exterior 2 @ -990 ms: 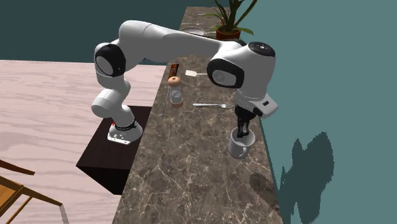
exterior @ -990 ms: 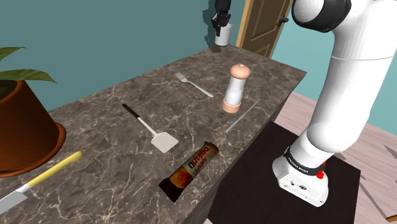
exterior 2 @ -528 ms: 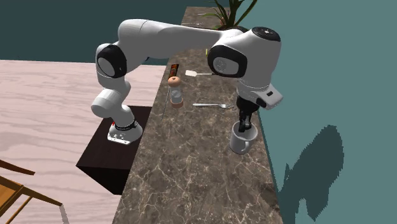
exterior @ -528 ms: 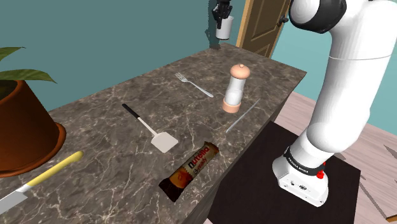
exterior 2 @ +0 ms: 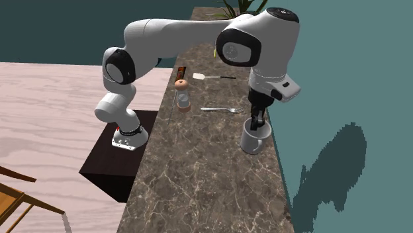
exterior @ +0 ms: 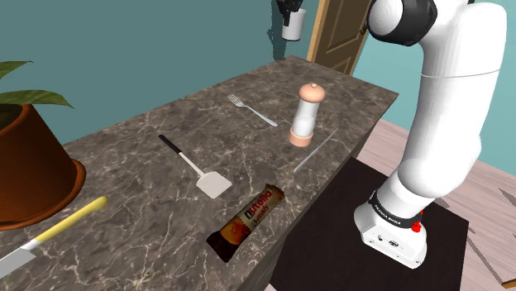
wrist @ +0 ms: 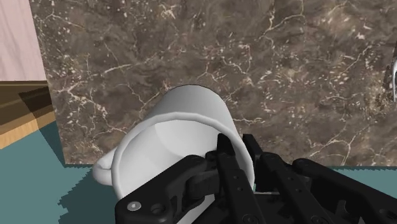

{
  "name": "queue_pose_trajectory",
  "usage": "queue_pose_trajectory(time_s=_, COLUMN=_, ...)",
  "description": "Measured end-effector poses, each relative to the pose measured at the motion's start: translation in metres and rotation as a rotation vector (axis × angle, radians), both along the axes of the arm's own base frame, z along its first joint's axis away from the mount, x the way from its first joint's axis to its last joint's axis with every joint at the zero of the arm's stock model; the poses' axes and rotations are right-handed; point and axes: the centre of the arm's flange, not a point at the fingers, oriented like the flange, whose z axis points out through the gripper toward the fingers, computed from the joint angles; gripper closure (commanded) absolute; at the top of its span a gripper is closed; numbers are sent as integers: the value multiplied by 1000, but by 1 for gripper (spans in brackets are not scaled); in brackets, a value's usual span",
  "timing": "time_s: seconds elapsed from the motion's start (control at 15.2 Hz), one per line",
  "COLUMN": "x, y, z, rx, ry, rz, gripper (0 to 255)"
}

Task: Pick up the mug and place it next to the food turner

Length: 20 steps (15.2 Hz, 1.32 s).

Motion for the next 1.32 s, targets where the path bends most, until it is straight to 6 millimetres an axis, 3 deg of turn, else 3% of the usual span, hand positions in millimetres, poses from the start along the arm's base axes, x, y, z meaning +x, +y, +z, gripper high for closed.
queue_pose_trajectory(time_s=0.4, x=-26, y=58, z=6, rx=1, ry=1, rz=0, gripper=255)
queue_pose_trajectory(time_s=1.32, x=-106, y=228, z=7, rx=1, ry=0, rz=1, gripper=255)
